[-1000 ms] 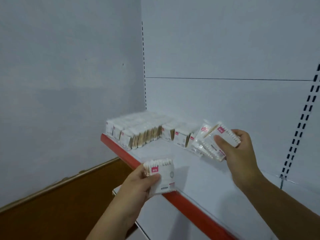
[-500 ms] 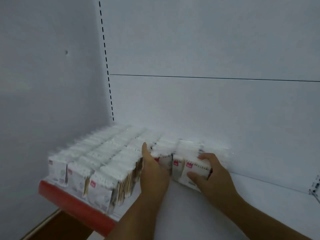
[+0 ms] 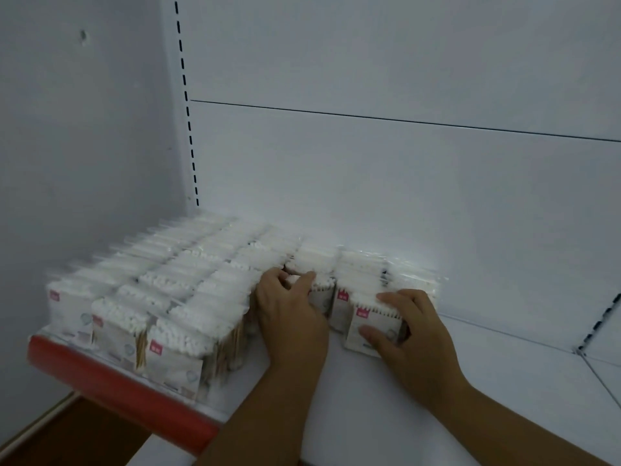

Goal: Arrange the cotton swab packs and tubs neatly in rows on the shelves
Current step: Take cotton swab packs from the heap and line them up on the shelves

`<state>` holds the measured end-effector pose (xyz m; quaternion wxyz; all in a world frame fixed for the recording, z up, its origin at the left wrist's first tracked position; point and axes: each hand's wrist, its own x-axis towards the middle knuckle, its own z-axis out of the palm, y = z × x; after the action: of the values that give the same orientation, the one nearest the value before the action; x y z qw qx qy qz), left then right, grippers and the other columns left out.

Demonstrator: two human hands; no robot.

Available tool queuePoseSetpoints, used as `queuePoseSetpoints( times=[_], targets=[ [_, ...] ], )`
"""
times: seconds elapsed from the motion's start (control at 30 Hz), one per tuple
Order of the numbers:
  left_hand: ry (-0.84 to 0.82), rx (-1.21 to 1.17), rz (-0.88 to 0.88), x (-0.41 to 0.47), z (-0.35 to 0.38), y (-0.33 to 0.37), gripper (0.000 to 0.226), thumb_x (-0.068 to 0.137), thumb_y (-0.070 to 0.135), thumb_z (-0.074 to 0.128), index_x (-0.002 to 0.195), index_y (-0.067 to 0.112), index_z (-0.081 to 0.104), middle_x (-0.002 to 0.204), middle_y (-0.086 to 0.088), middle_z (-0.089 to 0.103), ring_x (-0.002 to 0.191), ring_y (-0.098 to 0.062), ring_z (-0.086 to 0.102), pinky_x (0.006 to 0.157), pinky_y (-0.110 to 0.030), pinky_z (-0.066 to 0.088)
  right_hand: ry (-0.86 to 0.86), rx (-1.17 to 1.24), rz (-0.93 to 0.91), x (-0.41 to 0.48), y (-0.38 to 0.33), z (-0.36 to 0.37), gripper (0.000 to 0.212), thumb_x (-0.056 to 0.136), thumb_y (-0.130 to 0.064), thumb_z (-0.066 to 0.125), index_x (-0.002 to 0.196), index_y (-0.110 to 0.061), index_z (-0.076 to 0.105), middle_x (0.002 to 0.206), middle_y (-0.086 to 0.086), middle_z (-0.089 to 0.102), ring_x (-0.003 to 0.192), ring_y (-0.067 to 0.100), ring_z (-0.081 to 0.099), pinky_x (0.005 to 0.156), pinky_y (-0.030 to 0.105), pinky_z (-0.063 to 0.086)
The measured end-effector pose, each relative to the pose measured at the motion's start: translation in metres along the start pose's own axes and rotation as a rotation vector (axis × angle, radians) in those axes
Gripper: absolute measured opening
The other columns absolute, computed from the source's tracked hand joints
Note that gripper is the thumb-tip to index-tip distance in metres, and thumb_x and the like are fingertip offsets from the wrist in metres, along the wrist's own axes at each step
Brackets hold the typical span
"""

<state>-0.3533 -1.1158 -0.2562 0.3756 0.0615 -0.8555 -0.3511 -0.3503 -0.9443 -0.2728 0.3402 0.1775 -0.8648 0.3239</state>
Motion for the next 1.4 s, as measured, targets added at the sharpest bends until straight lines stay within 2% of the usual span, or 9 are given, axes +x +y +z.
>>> queuePoseSetpoints(
  times=[0.2,0.4,0.57,0.77,0.87,1.03,1.2,1.3,1.4],
  targets=[
    [0.030,-0.033,-0.026,-0.001,-0.002,0.005,0.055,0.071,-0.016,0.060,0.122,0.006,0.064,0.112,-0.019,0.054,0.092,-0.035,0.059,0.070,-0.026,0.039,0.019,0.045,0.009,-0.001,0.000,0.000,0.046,0.068,-0.042,0.072,0.108,-0.023,0.061,0.105,-0.016,0.049,0.092,-0.001,0.049,0.070,0.025,0.051],
    [0.038,-0.017,-0.021,-0.011,-0.007,0.015,0.027,0.088,-0.002,0.056,0.113,0.003,0.064,0.145,-0.019,0.037,0.105,-0.034,0.059,0.071,-0.024,0.039,0.053,0.088,0.001,-0.002,-0.002,-0.002,0.046,0.068,-0.043,0.071,0.108,-0.022,0.063,0.102,-0.015,0.052,0.090,0.007,0.057,0.071,0.030,0.054],
    [0.013,0.052,0.090,-0.012,-0.003,0.011,0.043,0.069,-0.010,0.064,0.110,0.004,0.067,0.134,-0.024,0.046,0.107,-0.041,0.060,0.069,-0.035,0.054,0.079,0.150,-0.040,-0.002,-0.001,-0.001,0.045,0.069,-0.047,0.069,0.108,-0.028,0.058,0.101,-0.017,0.051,0.089,0.004,0.056,0.067,0.031,0.055],
    [0.031,0.024,0.044,-0.010,-0.005,0.014,0.054,0.080,-0.004,0.056,0.133,0.006,0.052,0.139,-0.018,0.039,0.113,-0.039,0.054,0.071,-0.039,0.050,0.159,0.369,0.136,0.021,-0.004,-0.025,0.045,0.071,-0.025,0.084,0.105,-0.028,0.055,0.100,-0.005,0.061,0.084,0.007,0.064,0.069,0.026,0.057],
    [0.051,-0.020,0.072,-0.009,-0.005,0.014,0.042,0.077,-0.008,0.058,0.118,0.004,0.061,0.131,-0.020,0.045,0.103,-0.040,0.058,0.068,-0.034,0.047,0.046,0.200,0.040,0.023,0.008,-0.052,0.044,0.071,-0.027,0.084,0.106,-0.026,0.057,0.100,-0.010,0.058,0.083,0.007,0.062,0.063,0.021,0.054],
    [-0.006,-0.052,0.024,-0.006,-0.003,0.006,0.036,0.075,-0.006,0.061,0.108,0.005,0.070,0.139,-0.018,0.042,0.108,-0.040,0.056,0.077,-0.036,0.048,-0.012,-0.258,-0.227,0.002,0.029,-0.058,0.047,0.065,-0.040,0.077,0.101,-0.012,0.066,0.101,0.000,0.063,0.091,0.018,0.056,0.075,0.033,0.054],
    [0.017,0.013,0.177,-0.003,-0.013,0.023,0.051,0.060,-0.009,0.066,0.109,0.006,0.069,0.134,-0.021,0.049,0.106,-0.039,0.056,0.086,-0.044,0.046,-0.050,-0.353,-0.175,0.000,0.040,-0.057,0.056,0.069,-0.057,0.063,0.103,-0.013,0.063,0.124,0.011,0.058,0.116,0.022,0.044,0.087,0.041,0.044],
    [-0.283,0.268,0.442,0.004,-0.016,0.034,0.071,0.076,0.005,0.061,0.143,0.021,0.041,0.156,-0.010,0.025,0.142,-0.029,0.024,0.114,-0.046,0.016,-0.062,-0.353,-0.220,0.002,0.035,-0.056,0.048,0.077,-0.055,0.056,0.102,-0.014,0.060,0.126,0.010,0.058,0.118,0.022,0.044,0.089,0.039,0.042],
    [-0.649,0.660,0.585,0.016,-0.008,0.027,0.091,0.090,0.014,0.051,0.151,0.032,-0.014,0.160,-0.001,-0.021,0.147,-0.024,-0.017,0.114,-0.057,-0.007,-0.067,-0.360,-0.221,0.007,0.026,-0.049,0.044,0.082,-0.048,0.052,0.106,-0.013,0.059,0.124,0.008,0.062,0.118,0.022,0.051,0.093,0.038,0.045]
  ],
)
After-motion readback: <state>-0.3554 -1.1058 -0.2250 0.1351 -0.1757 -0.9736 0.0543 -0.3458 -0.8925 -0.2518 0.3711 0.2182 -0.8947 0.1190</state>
